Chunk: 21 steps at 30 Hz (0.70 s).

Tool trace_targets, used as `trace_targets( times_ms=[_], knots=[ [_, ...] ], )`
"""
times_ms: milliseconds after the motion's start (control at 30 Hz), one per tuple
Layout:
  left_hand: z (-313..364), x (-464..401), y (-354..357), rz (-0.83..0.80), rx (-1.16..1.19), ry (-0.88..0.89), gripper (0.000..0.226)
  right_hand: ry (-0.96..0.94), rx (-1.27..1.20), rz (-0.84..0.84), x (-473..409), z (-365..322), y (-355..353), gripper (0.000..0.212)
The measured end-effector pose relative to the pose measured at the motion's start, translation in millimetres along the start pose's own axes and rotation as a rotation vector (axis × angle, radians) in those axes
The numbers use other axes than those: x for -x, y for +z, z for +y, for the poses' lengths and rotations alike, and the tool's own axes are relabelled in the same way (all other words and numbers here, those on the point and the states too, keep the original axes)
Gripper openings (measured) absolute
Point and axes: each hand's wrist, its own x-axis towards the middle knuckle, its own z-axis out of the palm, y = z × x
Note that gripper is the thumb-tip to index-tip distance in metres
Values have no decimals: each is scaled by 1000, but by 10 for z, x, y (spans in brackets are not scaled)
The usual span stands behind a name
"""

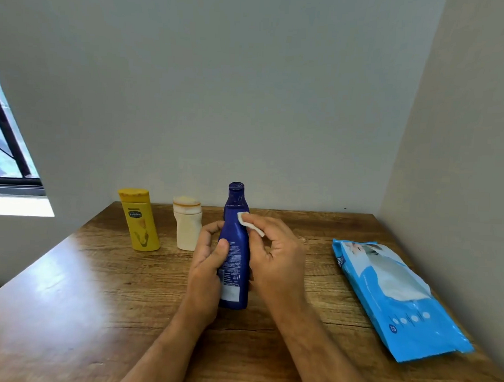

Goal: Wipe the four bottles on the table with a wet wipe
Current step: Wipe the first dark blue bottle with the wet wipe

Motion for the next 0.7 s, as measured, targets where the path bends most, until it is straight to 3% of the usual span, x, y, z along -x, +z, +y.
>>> trace_targets(
  times_ms=[100,167,233,367,533,633,700],
  knots=[
    [-1,38,-4,-27,-54,-45,57,74,-23,-26,-13,20,6,28],
    [1,46,-10,-48,-63,-103,80,36,-36,-51,17,-34,2,28],
    [8,43,-20,-57,-31,-143,87,-41,-32,-50,25,-85,-13,30],
    [36,42,2,-37,1,-167,69,-91,-11,-72,13,-88,-39,29],
    [79,64,31,20,0,-183,62,261,-178,-78,24,-45,1,29],
    [86,61,55,24,-9,-214,40,142,-115,-75,34,-61,-4,30],
    [70,42,58,35,-37,-240,40,31,-12,-82,43,-100,-7,30]
  ],
)
